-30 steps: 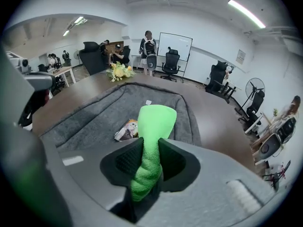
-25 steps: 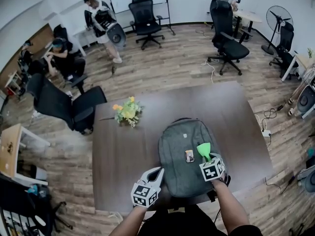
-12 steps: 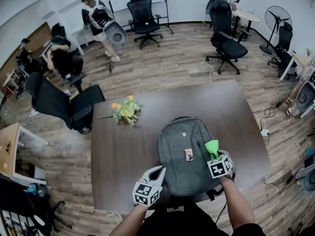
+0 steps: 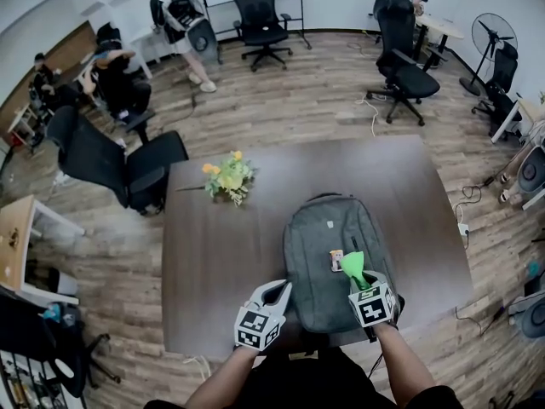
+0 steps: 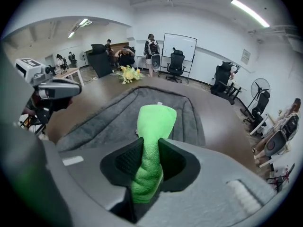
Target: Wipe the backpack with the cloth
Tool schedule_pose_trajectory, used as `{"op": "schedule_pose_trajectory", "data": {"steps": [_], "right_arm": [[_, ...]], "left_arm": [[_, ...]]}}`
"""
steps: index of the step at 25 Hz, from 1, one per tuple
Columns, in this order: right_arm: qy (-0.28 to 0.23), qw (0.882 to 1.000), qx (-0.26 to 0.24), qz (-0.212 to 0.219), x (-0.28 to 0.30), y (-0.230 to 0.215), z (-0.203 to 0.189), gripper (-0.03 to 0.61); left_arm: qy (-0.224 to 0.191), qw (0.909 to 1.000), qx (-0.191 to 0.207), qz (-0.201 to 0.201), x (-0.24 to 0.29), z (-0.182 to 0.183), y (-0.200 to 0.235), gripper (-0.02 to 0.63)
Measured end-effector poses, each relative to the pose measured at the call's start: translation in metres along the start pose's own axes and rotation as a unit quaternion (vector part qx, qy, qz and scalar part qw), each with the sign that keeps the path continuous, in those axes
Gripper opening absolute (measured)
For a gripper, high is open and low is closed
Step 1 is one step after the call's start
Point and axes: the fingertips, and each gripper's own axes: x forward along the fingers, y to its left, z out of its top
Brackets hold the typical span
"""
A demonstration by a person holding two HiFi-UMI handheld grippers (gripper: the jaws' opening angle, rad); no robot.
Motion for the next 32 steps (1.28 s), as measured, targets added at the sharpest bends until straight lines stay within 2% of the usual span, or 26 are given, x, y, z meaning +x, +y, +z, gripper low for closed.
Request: {"op": "schedule_pose_trajectory", "data": {"steps": [6,12,20,25,32], "right_arm": [[-0.011,0.995,0.059,0.086,0.0,0.077,0.012,0.097],[-0.009,0.99,0.083,0.114,-0.002,0.123,0.015,0.097],[0.01,0.992,0.078,0.102,0.006,0.148,0.008,0.097],[0.022,0.997,0.028,0.061,0.01,0.138,-0.001,0.097],[0.045,0.998,-0.02,0.036,0.008,0.107,-0.016,0.097]], "left_arm": [[0.001,0.9999,-0.012,-0.001,-0.012,-0.005,0.009,0.02],[0.006,0.9993,0.009,-0.037,-0.027,-0.011,0.007,0.02],[0.018,0.9984,0.009,-0.052,-0.043,-0.025,0.019,0.02],[0.025,0.998,0.01,-0.057,-0.041,-0.027,0.018,0.02],[0.025,0.9975,0.027,-0.061,-0.032,-0.017,-0.002,0.02]]}}
